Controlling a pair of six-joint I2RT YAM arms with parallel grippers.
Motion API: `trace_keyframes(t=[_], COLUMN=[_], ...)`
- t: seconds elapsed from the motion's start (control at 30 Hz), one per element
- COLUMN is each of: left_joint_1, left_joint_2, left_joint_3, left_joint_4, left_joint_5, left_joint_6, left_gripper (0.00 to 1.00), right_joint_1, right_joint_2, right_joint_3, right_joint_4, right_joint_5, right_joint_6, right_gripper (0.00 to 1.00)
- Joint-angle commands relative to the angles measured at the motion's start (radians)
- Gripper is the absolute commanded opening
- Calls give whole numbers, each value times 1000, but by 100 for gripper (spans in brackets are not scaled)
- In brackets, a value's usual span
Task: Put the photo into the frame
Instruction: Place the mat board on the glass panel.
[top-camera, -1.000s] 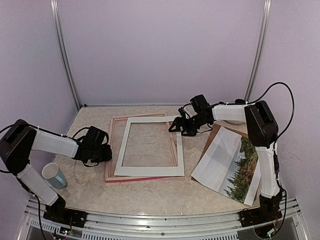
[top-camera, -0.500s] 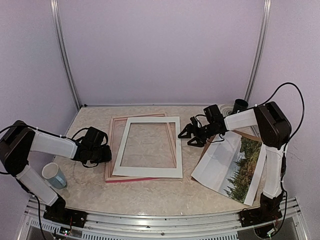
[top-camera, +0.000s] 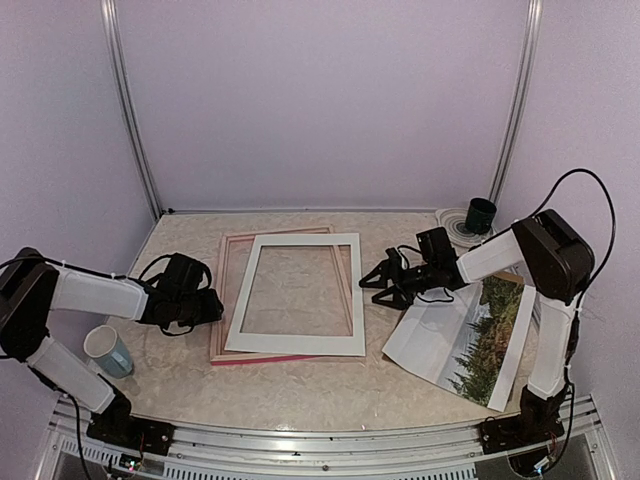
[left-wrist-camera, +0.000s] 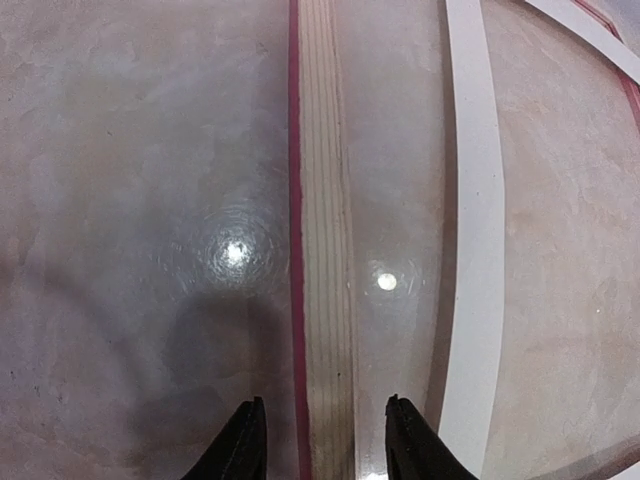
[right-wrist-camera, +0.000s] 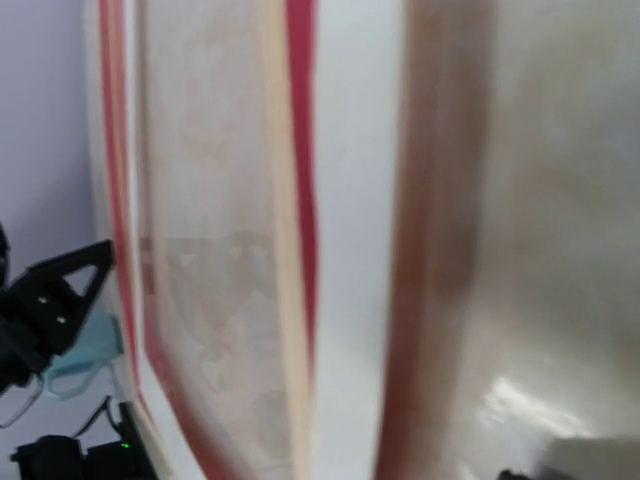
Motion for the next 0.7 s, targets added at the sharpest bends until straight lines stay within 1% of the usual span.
trace_keyframes(t=[0.0, 0.07, 0.17, 0.33, 0.5, 0.67], left_joint_1=[-1, 0, 4, 27, 72, 120], left_joint_2=[-35, -45, -64, -90, -81, -36], left_joint_3=[-16, -19, -25, -21, -3, 27], left_joint_4=[-13, -14, -13, -13, -14, 40], left_joint_5=[6, 4, 2, 0, 1, 25], left_joint_6=[-18, -22, -27, -30, -28, -18], left_gripper=[44, 46, 47, 47, 47, 46], right_joint_1=[20, 23, 25, 28, 31, 31], right_joint_2=[34, 47, 64, 80, 103, 132], right_joint_3=[-12, -12, -6, 13, 37, 37], right_joint_4=[157, 176, 193, 168, 154, 206], right_joint_5=[-41, -44, -46, -23, -15, -38], right_joint_6=[73, 79, 84, 78, 63, 85], right_gripper=[70, 68, 62, 61, 60, 42])
